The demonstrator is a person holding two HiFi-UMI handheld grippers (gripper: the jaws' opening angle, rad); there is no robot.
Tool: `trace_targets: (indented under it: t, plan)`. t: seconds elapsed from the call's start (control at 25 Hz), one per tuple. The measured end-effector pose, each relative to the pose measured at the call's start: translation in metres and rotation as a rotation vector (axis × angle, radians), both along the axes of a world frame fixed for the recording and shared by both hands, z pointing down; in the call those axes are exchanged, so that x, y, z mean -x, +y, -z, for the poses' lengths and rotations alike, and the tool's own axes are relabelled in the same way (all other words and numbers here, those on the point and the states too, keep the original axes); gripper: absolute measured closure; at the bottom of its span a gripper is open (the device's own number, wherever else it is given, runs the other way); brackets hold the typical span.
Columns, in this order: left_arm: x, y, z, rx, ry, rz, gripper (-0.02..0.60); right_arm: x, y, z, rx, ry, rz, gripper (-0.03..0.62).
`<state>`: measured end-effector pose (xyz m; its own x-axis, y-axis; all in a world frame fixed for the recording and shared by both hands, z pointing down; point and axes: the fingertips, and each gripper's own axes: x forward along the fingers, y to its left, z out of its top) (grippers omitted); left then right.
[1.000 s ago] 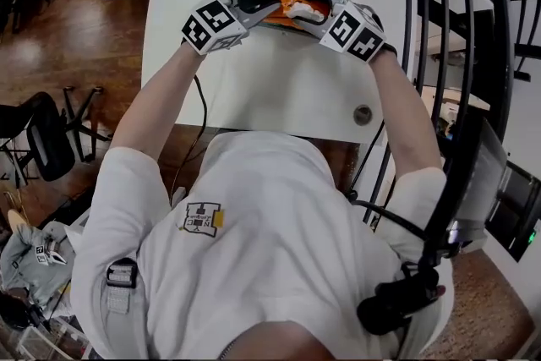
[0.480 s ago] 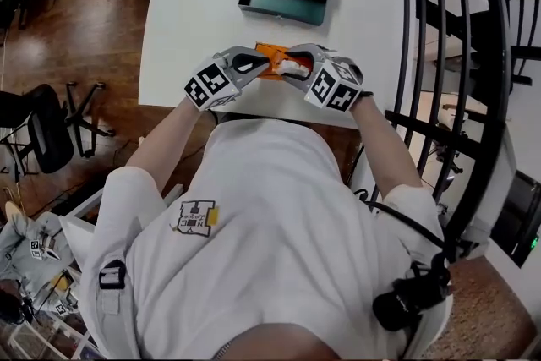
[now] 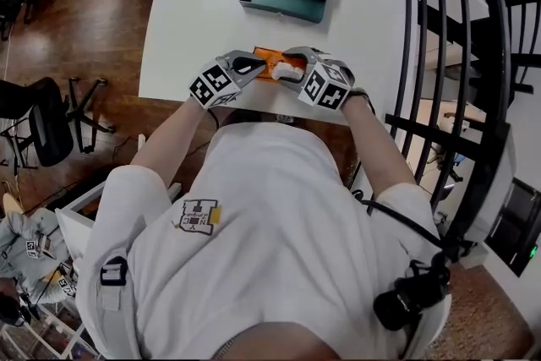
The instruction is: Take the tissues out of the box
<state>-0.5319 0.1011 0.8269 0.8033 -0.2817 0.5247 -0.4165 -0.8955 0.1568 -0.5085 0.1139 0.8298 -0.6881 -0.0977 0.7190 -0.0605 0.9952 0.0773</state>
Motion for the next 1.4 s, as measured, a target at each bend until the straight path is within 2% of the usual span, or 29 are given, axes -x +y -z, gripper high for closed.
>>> trace_targets:
  t: [0.12, 0.24, 0.4, 0.56, 0.68, 0.92, 1.08, 1.24, 1.4]
  plan:
    - [0.004, -0.003, 0.020, -0.023, 0.043, 0.041, 0.580, -0.010, -0.005, 0.020, -0.034, -0.069, -0.048, 0.336]
    - [0.015, -0.009, 0.042, -0.044, 0.106, 0.094, 0.580, -0.020, -0.015, 0.049, -0.061, -0.158, -0.141, 0.347]
    - [0.022, 0.014, 0.044, -0.036, 0.136, 0.103, 0.580, -0.037, 0.004, 0.055, -0.061, -0.185, -0.249, 0.356]
    - [0.014, 0.034, 0.036, -0.001, 0.146, 0.018, 0.580, -0.051, 0.025, 0.048, -0.037, -0.167, -0.368, 0.361]
    - [0.011, 0.059, 0.026, 0.039, 0.144, -0.059, 0.580, -0.049, 0.052, 0.033, 0.016, -0.152, -0.456, 0.373]
    - [0.013, 0.104, 0.000, 0.118, 0.175, -0.119, 0.580, -0.025, 0.103, 0.007, 0.132, -0.173, -0.581, 0.425]
    - [0.014, 0.124, -0.010, 0.143, 0.152, -0.138, 0.580, -0.013, 0.119, 0.003, 0.150, -0.194, -0.614, 0.494]
    - [0.016, 0.129, -0.019, 0.155, 0.106, -0.089, 0.580, -0.009, 0.127, -0.007, 0.148, -0.176, -0.590, 0.588]
    - [0.020, 0.144, -0.025, 0.171, 0.067, -0.069, 0.580, -0.002, 0.140, -0.021, 0.166, -0.144, -0.508, 0.594]
